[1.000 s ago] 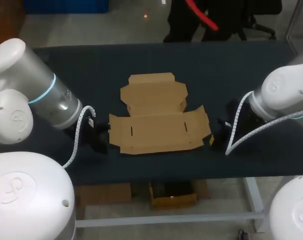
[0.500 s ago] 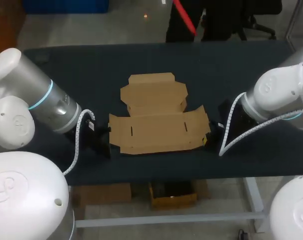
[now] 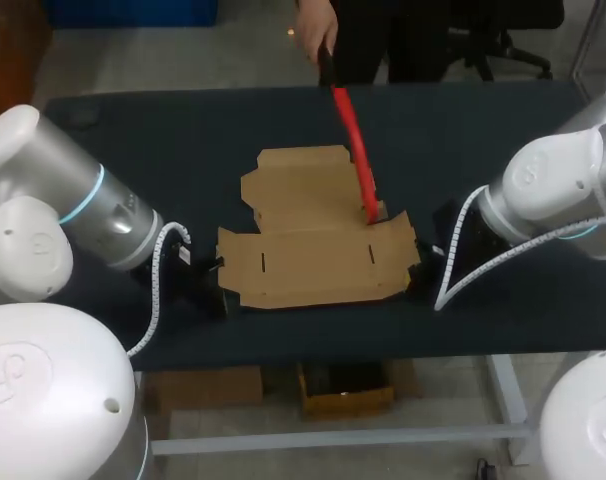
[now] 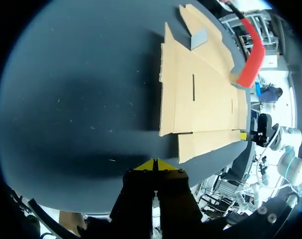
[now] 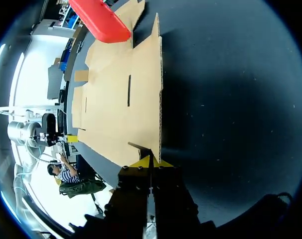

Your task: Assemble the packaging by folding the flat box into shape, placing the metal phone stand inside, and closing the box properly

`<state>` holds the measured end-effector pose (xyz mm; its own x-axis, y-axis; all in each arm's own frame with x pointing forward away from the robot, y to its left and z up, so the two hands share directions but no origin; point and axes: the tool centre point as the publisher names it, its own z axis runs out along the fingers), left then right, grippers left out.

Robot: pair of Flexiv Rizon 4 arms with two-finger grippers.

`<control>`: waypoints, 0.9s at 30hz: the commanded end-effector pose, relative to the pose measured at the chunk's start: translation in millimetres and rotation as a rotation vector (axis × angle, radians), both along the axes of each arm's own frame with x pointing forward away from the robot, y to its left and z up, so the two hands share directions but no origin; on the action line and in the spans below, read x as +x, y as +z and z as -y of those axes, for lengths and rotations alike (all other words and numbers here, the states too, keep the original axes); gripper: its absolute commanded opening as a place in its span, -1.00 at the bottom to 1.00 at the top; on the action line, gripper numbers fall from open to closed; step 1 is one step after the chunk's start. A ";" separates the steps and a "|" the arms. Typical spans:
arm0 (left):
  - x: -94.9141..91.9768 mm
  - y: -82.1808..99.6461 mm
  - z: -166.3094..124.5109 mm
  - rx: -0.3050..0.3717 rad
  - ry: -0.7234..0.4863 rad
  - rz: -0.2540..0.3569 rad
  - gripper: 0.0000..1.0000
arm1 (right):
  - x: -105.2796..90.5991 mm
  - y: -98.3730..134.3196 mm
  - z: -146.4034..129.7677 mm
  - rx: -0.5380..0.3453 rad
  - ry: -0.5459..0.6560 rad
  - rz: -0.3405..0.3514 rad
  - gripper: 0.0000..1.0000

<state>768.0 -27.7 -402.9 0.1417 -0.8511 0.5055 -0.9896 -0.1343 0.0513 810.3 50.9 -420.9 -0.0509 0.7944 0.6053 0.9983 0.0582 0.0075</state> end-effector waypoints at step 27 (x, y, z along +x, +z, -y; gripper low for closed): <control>3.9 -11.5 15.9 -0.046 -0.032 -0.017 -1.00 | -3.3 -3.2 -1.7 0.021 -0.007 0.003 -1.00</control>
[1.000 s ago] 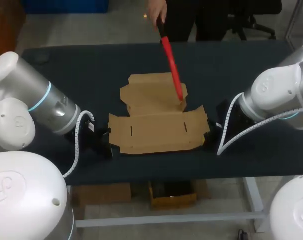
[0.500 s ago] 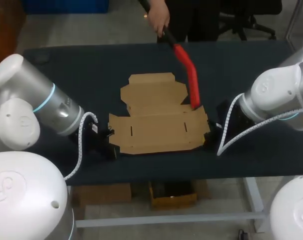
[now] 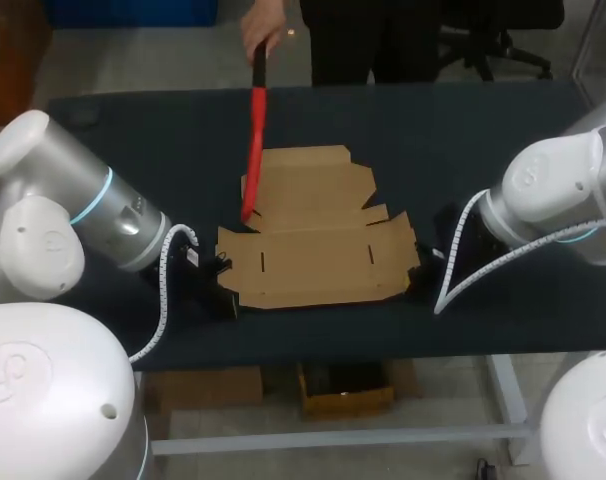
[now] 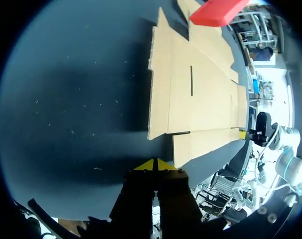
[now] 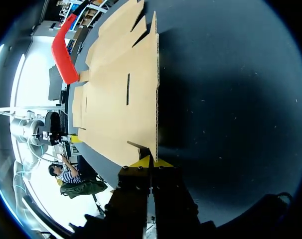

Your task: Assemble the packaging by folding the flat box into shape, placing the metal phone stand inside, and closing the box properly

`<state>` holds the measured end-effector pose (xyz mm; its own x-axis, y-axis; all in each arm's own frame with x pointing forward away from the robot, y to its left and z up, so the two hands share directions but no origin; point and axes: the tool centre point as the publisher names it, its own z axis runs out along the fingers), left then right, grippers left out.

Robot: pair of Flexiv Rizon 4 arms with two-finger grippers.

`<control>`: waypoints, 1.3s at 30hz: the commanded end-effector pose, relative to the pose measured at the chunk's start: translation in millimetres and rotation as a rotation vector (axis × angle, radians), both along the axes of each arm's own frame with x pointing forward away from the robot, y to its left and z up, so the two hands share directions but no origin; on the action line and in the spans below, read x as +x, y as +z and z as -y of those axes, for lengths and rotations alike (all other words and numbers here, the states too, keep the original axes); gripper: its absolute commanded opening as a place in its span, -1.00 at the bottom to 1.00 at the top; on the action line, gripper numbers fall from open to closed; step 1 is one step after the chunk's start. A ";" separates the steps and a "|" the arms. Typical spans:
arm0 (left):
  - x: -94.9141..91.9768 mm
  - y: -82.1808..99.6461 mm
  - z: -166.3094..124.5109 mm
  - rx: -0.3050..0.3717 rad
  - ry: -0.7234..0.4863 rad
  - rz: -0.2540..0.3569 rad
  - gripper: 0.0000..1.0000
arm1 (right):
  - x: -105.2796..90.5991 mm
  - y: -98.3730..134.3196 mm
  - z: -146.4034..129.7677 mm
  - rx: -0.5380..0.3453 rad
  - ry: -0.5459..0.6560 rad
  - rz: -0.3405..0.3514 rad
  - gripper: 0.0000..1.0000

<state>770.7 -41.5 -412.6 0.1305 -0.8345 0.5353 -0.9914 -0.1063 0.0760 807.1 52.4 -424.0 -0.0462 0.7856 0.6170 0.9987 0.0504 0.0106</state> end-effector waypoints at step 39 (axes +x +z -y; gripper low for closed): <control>11.6 9.4 8.1 -0.032 -0.043 0.037 -1.00 | 7.0 13.0 -20.3 0.001 0.023 0.018 -1.00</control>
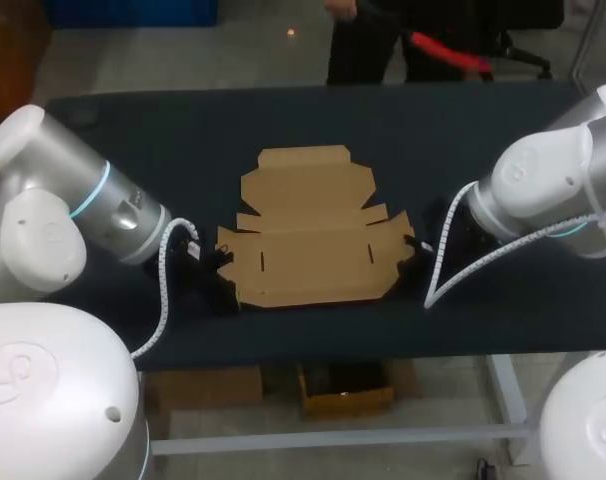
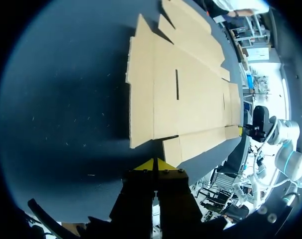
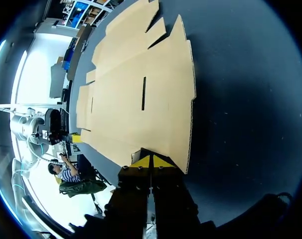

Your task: Assemble the packaging by folding the flat box into shape, placing the metal phone stand inside, and closing the box properly

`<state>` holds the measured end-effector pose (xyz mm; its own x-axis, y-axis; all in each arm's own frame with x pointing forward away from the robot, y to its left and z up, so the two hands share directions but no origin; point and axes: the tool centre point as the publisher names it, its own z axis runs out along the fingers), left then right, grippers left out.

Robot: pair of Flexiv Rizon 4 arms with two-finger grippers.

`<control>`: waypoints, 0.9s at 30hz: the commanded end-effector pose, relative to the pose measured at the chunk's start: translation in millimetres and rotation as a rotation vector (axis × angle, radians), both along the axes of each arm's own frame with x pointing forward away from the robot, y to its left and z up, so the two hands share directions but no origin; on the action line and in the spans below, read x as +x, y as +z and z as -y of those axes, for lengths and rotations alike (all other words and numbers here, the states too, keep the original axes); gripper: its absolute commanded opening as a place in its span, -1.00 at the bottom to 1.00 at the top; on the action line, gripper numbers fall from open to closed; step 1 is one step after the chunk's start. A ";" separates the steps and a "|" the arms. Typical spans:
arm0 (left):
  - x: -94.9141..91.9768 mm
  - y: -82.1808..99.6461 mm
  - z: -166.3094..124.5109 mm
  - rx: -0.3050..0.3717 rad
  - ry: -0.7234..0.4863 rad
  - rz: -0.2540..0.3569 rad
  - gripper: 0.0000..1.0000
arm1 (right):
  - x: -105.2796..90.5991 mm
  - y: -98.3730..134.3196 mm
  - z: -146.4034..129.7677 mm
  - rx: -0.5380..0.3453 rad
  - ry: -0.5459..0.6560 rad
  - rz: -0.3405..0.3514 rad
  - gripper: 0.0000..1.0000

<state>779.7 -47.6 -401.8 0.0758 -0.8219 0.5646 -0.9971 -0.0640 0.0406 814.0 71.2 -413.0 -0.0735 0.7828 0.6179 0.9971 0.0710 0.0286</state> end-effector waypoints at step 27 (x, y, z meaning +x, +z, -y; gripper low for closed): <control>16.7 8.2 18.4 -0.020 -0.024 0.019 -1.00 | 4.3 9.7 -14.2 -0.022 0.033 0.005 -1.00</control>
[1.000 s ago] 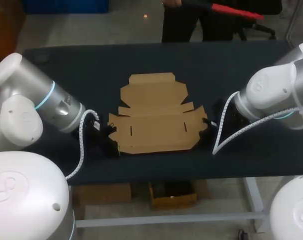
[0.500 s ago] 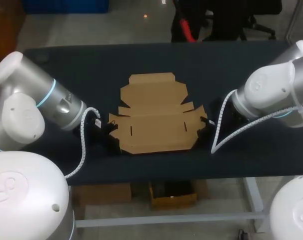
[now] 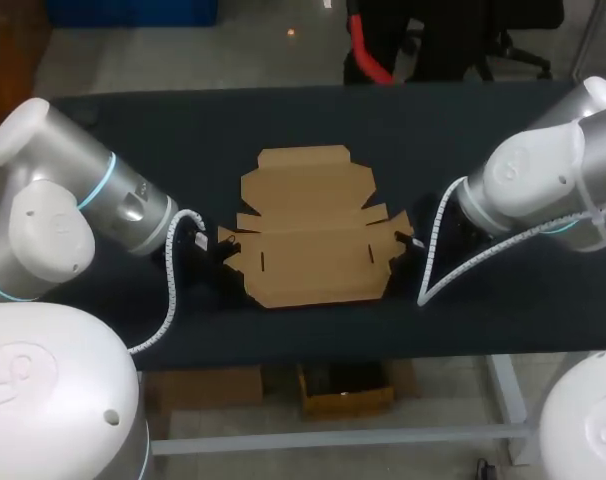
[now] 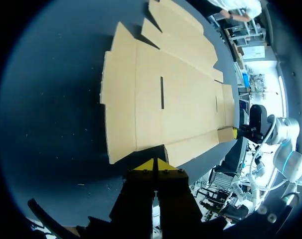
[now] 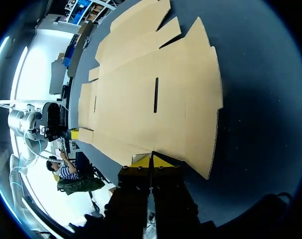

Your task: Assemble the packaging by folding the flat box into shape, placing the metal phone stand inside, and closing the box properly

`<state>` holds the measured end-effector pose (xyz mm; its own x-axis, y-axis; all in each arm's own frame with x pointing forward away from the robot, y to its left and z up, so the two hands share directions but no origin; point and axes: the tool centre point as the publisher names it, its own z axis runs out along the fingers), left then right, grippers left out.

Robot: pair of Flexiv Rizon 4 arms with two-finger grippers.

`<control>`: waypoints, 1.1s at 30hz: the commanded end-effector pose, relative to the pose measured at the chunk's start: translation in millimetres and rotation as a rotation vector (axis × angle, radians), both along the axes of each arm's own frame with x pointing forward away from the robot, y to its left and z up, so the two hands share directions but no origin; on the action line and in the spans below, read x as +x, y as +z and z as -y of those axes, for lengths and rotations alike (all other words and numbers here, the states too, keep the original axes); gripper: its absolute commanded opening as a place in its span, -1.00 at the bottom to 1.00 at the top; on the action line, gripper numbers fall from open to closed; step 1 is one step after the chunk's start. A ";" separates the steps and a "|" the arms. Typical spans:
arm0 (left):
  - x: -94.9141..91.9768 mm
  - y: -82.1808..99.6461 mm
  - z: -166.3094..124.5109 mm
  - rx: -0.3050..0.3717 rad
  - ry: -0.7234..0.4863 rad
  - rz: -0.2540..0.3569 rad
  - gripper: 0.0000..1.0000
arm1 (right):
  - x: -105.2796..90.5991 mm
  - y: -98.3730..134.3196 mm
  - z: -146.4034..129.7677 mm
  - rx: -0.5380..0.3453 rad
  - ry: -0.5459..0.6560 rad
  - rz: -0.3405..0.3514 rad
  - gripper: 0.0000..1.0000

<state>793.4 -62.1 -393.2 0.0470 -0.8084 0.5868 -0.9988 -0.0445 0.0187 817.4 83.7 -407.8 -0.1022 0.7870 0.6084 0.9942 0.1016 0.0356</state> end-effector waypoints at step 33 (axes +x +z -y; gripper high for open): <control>1.4 3.3 29.8 0.032 -0.061 0.001 -1.00 | -1.6 9.3 -16.6 -0.042 0.034 -0.002 -1.00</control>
